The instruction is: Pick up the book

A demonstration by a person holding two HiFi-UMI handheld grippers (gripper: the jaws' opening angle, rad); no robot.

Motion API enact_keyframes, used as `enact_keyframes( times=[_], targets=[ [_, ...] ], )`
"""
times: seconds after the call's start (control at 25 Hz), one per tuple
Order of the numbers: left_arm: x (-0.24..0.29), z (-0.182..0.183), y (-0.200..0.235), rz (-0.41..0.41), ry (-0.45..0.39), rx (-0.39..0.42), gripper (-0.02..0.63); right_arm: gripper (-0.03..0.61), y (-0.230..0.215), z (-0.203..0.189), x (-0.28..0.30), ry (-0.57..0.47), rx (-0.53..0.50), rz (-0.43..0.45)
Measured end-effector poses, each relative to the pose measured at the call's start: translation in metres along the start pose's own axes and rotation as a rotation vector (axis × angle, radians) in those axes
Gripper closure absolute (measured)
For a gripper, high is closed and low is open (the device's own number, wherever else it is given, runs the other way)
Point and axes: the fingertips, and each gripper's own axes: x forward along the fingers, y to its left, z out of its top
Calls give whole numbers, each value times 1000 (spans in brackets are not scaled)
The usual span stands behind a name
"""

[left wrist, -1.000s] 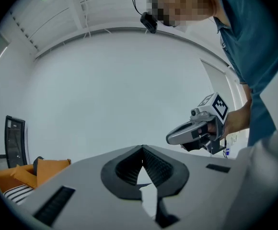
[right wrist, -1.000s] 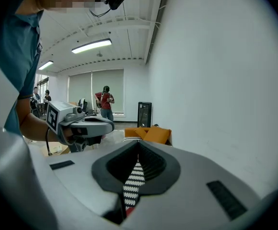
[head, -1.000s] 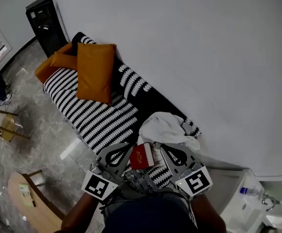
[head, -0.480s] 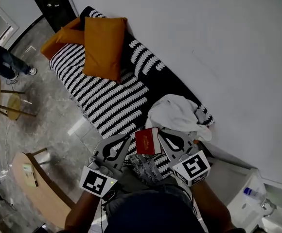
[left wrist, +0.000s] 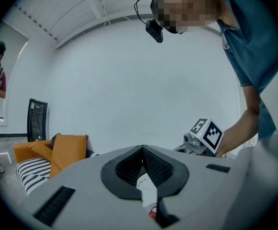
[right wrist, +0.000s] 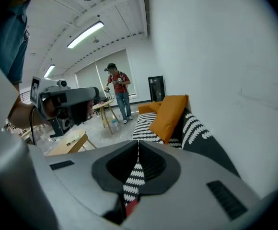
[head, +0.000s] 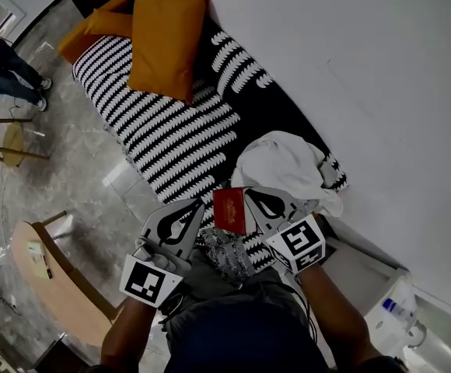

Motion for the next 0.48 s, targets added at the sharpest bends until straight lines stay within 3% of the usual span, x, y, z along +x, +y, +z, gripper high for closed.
enact_keyframes(
  times=[0.48],
  targets=[
    [7,-27,21,26,39,-48,609,565,-13,-50,59,119,56,65]
  ],
)
